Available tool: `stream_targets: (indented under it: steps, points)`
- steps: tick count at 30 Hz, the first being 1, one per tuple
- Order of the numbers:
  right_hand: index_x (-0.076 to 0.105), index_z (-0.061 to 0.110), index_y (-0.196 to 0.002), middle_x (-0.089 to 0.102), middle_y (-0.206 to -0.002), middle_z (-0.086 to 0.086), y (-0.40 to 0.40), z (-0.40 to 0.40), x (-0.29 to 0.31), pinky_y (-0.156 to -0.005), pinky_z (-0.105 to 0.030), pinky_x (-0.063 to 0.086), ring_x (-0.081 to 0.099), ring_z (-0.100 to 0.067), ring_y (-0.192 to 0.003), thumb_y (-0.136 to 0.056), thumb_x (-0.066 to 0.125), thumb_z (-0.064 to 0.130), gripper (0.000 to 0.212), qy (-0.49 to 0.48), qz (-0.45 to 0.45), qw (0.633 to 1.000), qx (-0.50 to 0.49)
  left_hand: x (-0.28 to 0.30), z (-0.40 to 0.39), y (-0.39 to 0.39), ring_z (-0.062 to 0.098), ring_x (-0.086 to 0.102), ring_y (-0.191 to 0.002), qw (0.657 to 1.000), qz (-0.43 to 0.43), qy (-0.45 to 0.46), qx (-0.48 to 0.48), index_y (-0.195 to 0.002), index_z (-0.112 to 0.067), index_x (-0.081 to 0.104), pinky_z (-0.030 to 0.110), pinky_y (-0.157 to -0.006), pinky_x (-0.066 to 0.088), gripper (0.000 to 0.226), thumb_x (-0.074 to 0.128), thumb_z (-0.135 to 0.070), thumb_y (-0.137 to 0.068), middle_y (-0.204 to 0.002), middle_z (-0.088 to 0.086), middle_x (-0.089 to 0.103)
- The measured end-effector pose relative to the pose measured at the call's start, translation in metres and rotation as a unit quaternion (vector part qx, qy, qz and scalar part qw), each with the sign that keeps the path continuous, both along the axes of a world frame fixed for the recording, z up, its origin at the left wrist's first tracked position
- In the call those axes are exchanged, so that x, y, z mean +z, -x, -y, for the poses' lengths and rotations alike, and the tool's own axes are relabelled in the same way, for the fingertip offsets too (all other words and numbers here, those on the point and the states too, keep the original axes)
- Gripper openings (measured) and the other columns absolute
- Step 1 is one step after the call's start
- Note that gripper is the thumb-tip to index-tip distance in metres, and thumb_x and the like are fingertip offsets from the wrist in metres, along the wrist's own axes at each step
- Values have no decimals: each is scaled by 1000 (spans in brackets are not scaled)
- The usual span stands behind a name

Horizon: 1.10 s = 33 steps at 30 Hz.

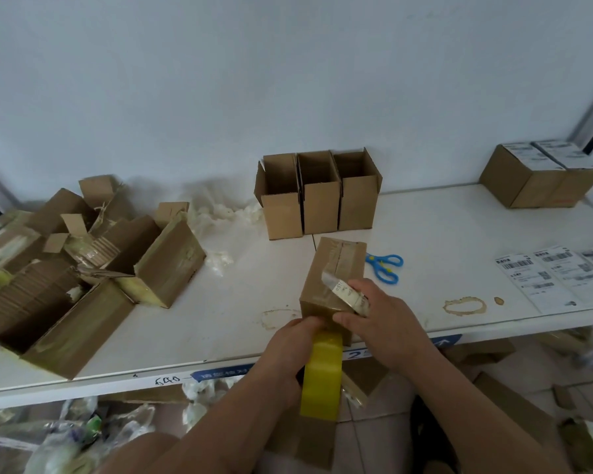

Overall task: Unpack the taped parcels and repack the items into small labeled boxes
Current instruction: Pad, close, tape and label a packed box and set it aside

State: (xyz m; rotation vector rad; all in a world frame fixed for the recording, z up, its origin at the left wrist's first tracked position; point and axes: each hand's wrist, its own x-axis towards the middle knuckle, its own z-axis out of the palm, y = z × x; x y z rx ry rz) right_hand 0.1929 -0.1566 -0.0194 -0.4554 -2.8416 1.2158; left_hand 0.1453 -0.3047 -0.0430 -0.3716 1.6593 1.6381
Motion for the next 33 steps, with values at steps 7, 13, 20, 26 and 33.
stream_targets:
  steps: [7, 13, 20, 26, 33]
  points:
    - [35, 34, -138, 53, -121, 8, 5, -5, 4, -77, -23, 44, 48, -8, -97, -94, 58, 45, 52, -19, 15, 1000, -17, -7, -11, 5, 33, 63, -106, 998, -35, 42, 15, -115, -32, 62, 54, -96, 50, 44, 66, -54, -76, -114, 6, 66]
    - [42, 34, -113, 60, -83, 3, -24, -2, 33, -62, -28, 48, 58, -12, -71, -102, 42, 37, 11, 0, 35, 999, 11, -7, -17, 5, 33, 62, -99, 998, -10, 54, 41, -101, -23, 56, 51, -94, 51, 10, 51, -30, -96, -106, 13, 63]
    - [50, 37, -97, 62, -92, 10, -28, -3, 20, -69, -22, 49, 60, -9, -84, -95, 56, 40, 7, 15, 113, 993, 18, -15, -27, 9, 32, 61, -104, 995, -37, 93, 24, -103, -21, 56, 53, -99, 48, 15, 46, -31, -98, -109, 13, 63]
    - [55, 36, -96, 58, -91, 15, -18, -8, 12, -69, -19, 45, 58, -7, -86, -95, 57, 40, 5, 21, 101, 995, -2, -16, -29, 8, 32, 61, -103, 995, -33, 92, 25, -105, -24, 54, 52, -98, 49, 15, 45, -34, -99, -110, 11, 62]
    - [57, 34, -92, 61, -92, 13, -15, -18, 10, -77, -24, 51, 60, -8, -87, -94, 58, 37, 4, 16, 105, 994, -7, -16, -30, 7, 33, 63, -100, 993, -58, 100, 18, -100, -25, 56, 54, -96, 50, 14, 44, -31, -98, -107, 12, 64]
